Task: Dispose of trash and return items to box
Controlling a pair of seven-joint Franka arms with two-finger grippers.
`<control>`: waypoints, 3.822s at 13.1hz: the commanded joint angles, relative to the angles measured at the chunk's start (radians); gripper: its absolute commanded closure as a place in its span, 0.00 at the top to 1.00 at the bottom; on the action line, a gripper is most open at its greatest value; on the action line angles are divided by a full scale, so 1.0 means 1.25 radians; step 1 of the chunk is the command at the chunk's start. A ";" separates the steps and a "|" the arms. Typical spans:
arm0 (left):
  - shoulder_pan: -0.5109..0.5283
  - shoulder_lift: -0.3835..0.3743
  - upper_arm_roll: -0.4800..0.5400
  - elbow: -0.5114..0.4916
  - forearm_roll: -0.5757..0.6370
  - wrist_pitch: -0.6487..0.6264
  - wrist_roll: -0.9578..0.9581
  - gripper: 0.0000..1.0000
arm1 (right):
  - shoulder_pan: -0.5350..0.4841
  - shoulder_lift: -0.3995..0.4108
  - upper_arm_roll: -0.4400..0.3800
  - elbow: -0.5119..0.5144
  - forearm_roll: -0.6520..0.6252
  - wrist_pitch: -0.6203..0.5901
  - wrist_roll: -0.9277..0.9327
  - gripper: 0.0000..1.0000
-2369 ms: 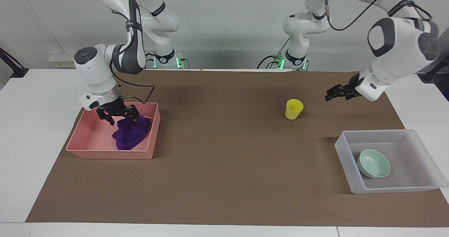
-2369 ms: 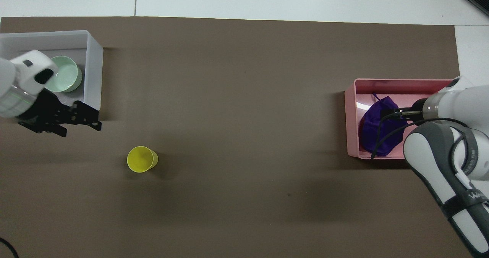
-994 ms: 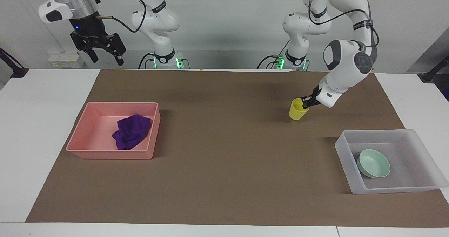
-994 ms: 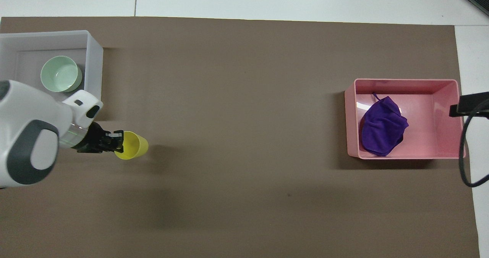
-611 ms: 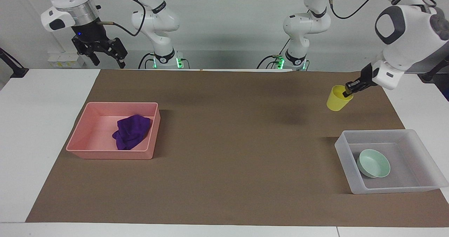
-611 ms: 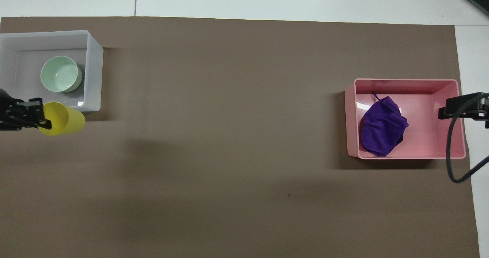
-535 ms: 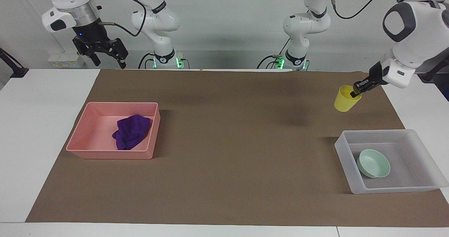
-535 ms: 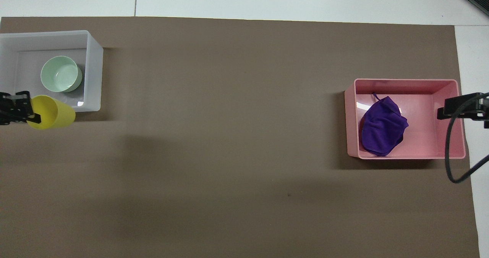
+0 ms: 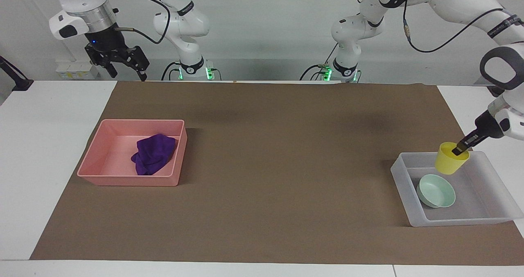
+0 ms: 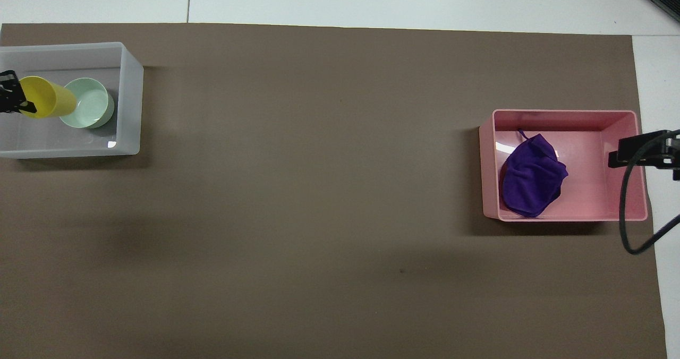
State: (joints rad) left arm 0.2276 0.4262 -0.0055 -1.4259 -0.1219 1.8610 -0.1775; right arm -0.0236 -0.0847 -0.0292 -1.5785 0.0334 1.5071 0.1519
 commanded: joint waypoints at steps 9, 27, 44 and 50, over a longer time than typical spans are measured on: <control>-0.004 0.080 0.001 0.052 0.045 0.015 0.007 1.00 | 0.023 -0.017 -0.022 -0.029 -0.001 0.012 -0.041 1.00; -0.146 -0.142 -0.005 0.052 0.094 -0.307 -0.016 1.00 | 0.053 -0.028 -0.043 -0.050 -0.002 0.025 -0.033 1.00; -0.159 -0.257 -0.015 -0.072 0.096 -0.278 0.022 1.00 | 0.050 -0.046 -0.043 -0.088 0.008 0.031 -0.028 1.00; -0.191 -0.356 -0.010 -0.197 0.096 -0.238 0.025 1.00 | 0.042 -0.008 -0.047 -0.036 -0.002 0.023 -0.038 1.00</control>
State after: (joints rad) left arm 0.0039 0.0151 -0.0331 -1.6230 -0.0165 1.5322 -0.1601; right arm 0.0331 -0.1115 -0.0784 -1.6478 0.0315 1.5386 0.1160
